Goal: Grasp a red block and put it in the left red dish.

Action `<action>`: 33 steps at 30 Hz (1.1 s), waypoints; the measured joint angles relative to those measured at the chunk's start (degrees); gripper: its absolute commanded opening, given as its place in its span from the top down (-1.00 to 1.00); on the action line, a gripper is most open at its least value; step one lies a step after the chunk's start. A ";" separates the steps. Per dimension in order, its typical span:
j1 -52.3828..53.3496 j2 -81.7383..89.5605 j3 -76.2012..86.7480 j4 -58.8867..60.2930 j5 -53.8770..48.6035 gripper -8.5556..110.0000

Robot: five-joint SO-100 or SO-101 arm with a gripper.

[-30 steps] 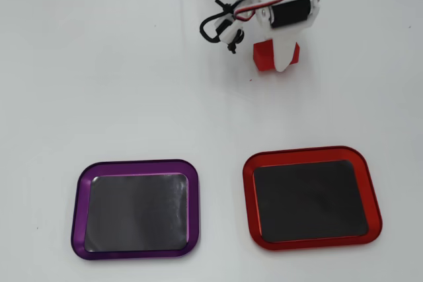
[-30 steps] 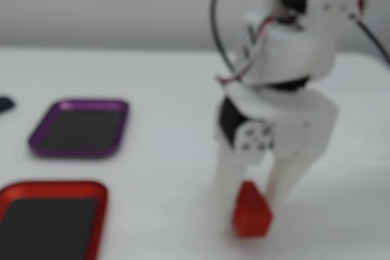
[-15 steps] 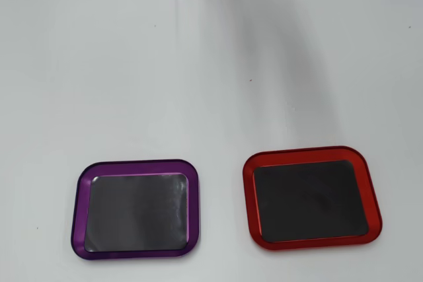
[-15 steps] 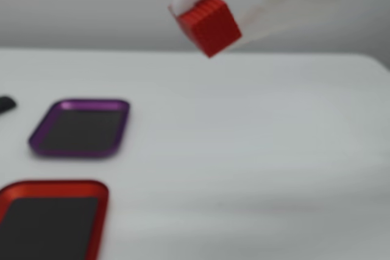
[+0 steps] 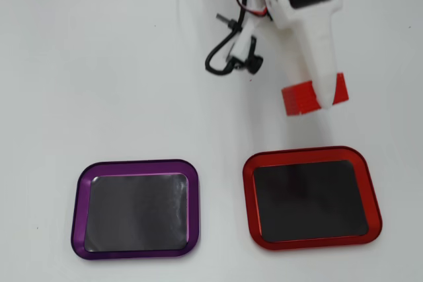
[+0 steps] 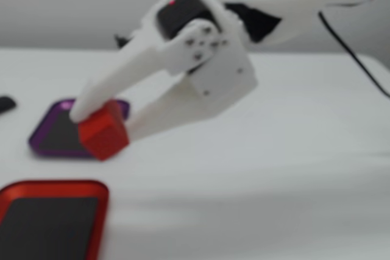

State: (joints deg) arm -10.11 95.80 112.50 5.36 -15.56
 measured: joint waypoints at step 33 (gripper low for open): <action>2.55 -14.85 -15.47 15.56 0.00 0.63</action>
State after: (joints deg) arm -7.56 80.95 97.03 20.92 -15.56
